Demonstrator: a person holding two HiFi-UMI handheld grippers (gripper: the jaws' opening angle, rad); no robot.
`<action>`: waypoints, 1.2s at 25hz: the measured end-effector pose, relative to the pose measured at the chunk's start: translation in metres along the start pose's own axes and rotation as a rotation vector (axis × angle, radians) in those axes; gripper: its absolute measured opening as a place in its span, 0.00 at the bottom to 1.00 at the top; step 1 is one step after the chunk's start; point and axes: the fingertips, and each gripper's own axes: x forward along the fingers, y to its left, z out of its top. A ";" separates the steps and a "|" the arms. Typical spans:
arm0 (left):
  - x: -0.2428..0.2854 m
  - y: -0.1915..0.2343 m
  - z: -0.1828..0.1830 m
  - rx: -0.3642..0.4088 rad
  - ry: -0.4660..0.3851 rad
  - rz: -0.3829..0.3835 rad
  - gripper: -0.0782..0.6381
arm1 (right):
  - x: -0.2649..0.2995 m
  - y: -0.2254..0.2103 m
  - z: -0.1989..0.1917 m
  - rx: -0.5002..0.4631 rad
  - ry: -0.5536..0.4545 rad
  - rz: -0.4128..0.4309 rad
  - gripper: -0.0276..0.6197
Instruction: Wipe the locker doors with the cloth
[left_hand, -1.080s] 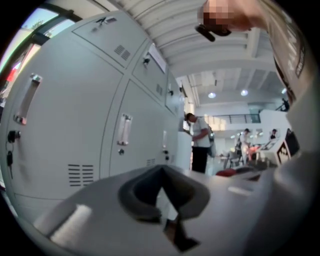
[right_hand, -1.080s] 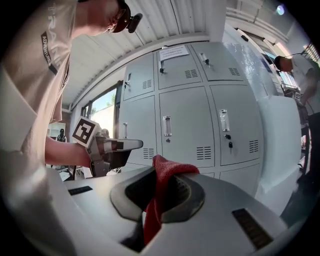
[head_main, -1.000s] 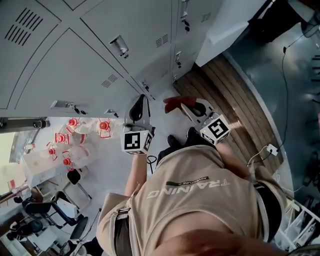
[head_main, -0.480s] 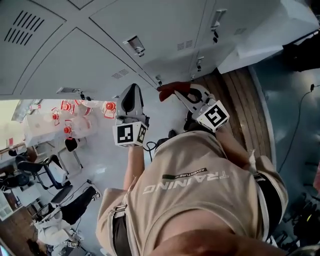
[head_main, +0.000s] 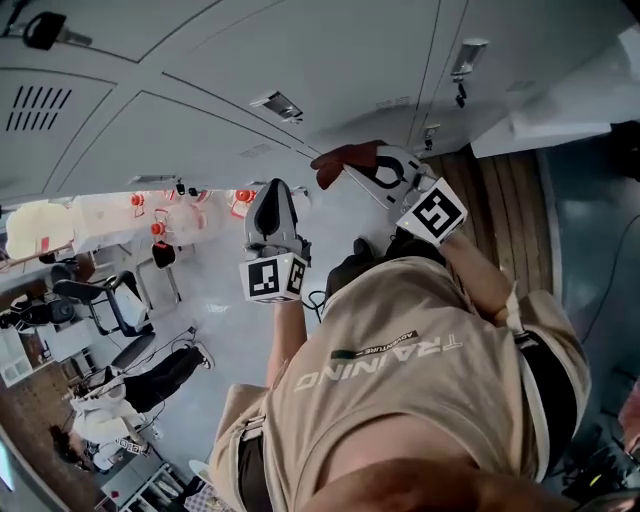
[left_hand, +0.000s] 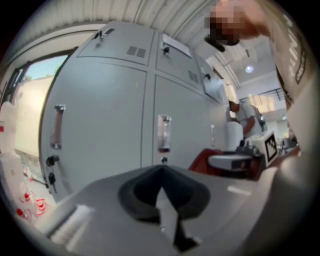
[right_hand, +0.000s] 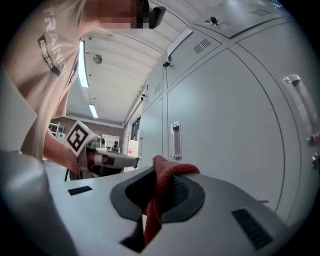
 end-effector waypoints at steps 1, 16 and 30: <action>-0.001 0.003 -0.003 -0.013 0.005 0.011 0.12 | 0.005 0.000 0.015 -0.015 -0.023 0.015 0.09; -0.020 0.011 0.010 0.007 -0.116 -0.068 0.12 | 0.066 0.022 0.262 -0.370 -0.280 0.035 0.09; -0.048 0.037 0.026 -0.012 -0.166 -0.069 0.12 | 0.115 -0.020 0.291 -0.429 -0.219 -0.241 0.09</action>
